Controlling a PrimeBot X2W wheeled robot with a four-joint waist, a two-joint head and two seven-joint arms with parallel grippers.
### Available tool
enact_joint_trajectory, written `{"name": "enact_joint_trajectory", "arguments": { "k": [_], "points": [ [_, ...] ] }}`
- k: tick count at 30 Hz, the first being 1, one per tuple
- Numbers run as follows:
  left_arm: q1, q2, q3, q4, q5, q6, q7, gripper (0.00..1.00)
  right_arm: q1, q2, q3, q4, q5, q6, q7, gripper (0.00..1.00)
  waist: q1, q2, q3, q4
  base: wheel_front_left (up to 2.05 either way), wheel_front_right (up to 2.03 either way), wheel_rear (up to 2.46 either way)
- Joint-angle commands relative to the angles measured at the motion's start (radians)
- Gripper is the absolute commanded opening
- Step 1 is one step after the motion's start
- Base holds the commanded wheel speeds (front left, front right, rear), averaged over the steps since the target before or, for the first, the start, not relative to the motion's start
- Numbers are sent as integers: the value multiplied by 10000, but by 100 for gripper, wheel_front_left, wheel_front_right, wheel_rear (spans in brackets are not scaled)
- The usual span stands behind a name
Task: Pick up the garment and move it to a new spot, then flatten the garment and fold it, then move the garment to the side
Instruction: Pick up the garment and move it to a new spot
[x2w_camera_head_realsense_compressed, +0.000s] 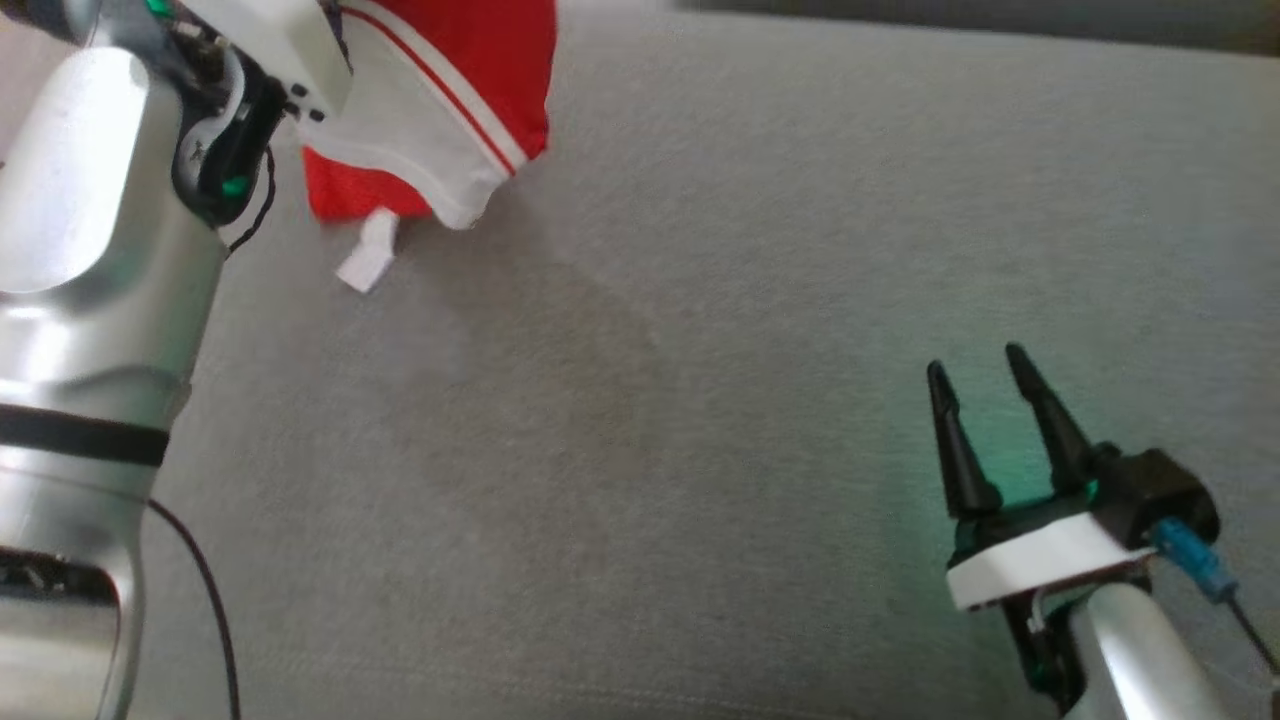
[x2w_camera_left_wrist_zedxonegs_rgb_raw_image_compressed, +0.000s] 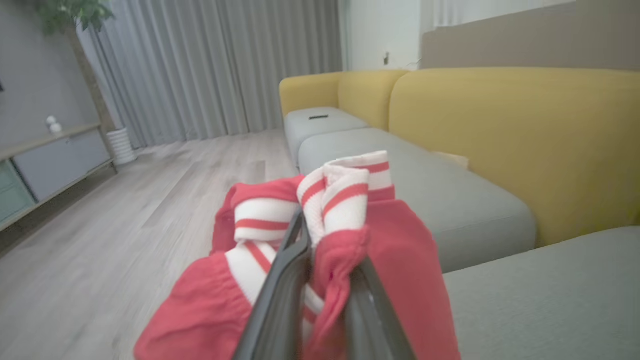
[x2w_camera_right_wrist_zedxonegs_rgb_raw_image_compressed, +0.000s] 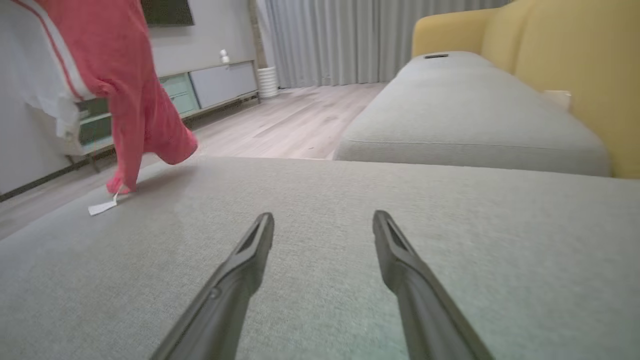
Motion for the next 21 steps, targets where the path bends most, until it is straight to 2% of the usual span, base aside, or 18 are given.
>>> {"name": "enact_joint_trajectory", "arguments": {
  "k": [1, 8, 14, 18, 21],
  "points": [
    [-565, 510, 30, -683, -275, 15, 110, 0, 177, 132, 209, -295, 80, 33, -51, 100, 2, 0, -1047, -1167, 0, 0, 0],
    [-490, 623, -853, -1536, -285, 14, -367, 0, 442, 478, 335, -312, 121, 33, -52, 100, 2, 0, -1739, -3002, 0, 0, 0],
    [-430, 99, -1305, -1476, -378, 14, -975, 0, 464, 615, 561, -311, 173, 33, -52, 100, 2, 0, -1807, -4440, 0, 0, 0],
    [-295, -353, -1848, -1124, -471, 14, -1102, 0, 455, 655, 651, -359, 224, 33, -52, 100, 2, 0, -1572, -5112, 0, 0, 0],
    [-77, -628, -2180, -803, -467, 14, -1171, 0, 492, 675, 658, -383, 255, 33, -52, 100, 2, 0, -1394, -5287, 0, 0, 0]
  ]
}}
